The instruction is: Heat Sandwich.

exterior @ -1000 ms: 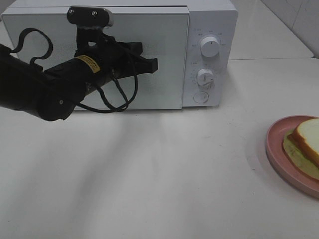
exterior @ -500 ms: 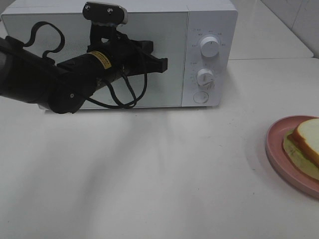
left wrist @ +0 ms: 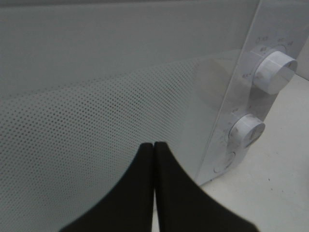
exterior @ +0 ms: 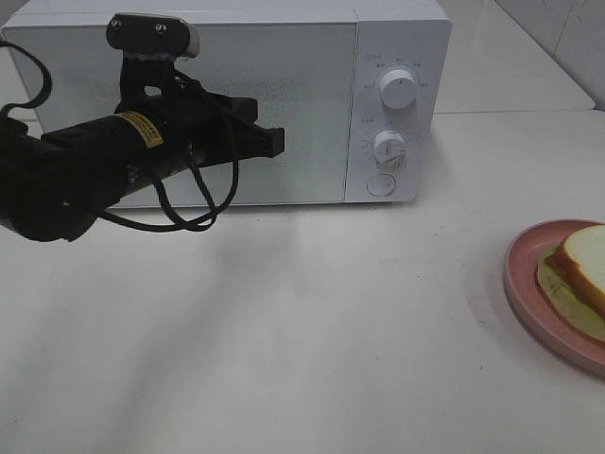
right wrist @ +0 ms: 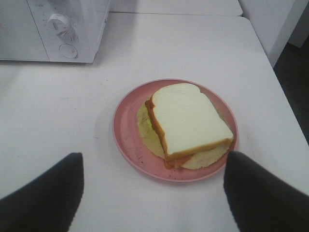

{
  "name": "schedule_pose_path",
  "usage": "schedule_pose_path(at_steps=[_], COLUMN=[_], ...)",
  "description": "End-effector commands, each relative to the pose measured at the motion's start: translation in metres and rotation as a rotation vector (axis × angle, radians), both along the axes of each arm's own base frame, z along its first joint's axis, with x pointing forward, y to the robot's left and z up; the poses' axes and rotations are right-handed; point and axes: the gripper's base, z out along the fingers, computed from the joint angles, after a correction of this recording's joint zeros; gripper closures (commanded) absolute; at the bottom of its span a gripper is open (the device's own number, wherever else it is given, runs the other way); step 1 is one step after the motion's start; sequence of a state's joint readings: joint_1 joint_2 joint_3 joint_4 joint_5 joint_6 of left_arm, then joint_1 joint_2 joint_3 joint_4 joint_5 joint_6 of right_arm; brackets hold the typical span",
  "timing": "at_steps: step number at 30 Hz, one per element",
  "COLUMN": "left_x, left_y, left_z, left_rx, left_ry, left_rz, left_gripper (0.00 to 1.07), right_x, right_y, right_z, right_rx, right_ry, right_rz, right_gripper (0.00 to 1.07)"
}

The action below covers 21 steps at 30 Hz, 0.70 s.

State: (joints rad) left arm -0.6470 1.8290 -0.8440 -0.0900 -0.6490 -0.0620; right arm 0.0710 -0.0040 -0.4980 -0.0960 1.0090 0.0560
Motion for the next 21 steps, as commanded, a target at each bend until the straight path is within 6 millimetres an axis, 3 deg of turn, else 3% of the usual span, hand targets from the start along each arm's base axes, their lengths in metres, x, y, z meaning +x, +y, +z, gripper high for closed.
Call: schedule_pose_path(at_steps=[1, 5, 7, 8, 10, 11, 12, 13, 14, 21], left_x=[-0.013, -0.020, -0.029, -0.029, -0.035, -0.041, -0.045, -0.045, -0.048, -0.068], left_y=[0.002, 0.006, 0.012, 0.012, 0.015, 0.019, 0.021, 0.021, 0.023, 0.037], left_z=[0.010, 0.013, 0.016, 0.016, 0.017, 0.019, 0.020, 0.020, 0.021, 0.033], left_rx=[0.053, 0.111, 0.176, 0.176, 0.213, 0.251, 0.270, 0.270, 0.288, 0.398], left_ry=[0.093, 0.183, 0.284, 0.284, 0.341, 0.396, 0.426, 0.426, 0.452, 0.568], left_rz=[-0.024, -0.034, -0.044, -0.044, -0.050, -0.056, -0.059, -0.059, -0.062, -0.085], left_gripper=[1.07, 0.99, 0.78, 0.78, 0.51, 0.24, 0.12, 0.12, 0.05, 0.06], right_x=[-0.003, -0.003, -0.003, -0.003, -0.003, -0.003, -0.003, -0.003, -0.003, -0.003], right_y=[0.000, 0.000, 0.000, 0.000, 0.000, 0.000, 0.000, 0.000, 0.000, 0.000], right_z=[0.001, 0.001, 0.001, 0.001, 0.001, 0.001, 0.001, 0.001, 0.001, 0.001], right_rx=[-0.001, -0.001, -0.001, -0.001, -0.001, -0.001, -0.002, -0.002, -0.002, -0.002], right_ry=[-0.042, -0.042, -0.042, -0.042, -0.042, -0.042, -0.042, -0.042, -0.042, -0.042], right_rz=[-0.007, -0.007, -0.007, -0.007, -0.007, -0.007, -0.007, -0.007, -0.007, -0.007], right_gripper=[0.32, 0.32, 0.32, 0.32, 0.32, 0.32, 0.32, 0.32, 0.32, 0.32])
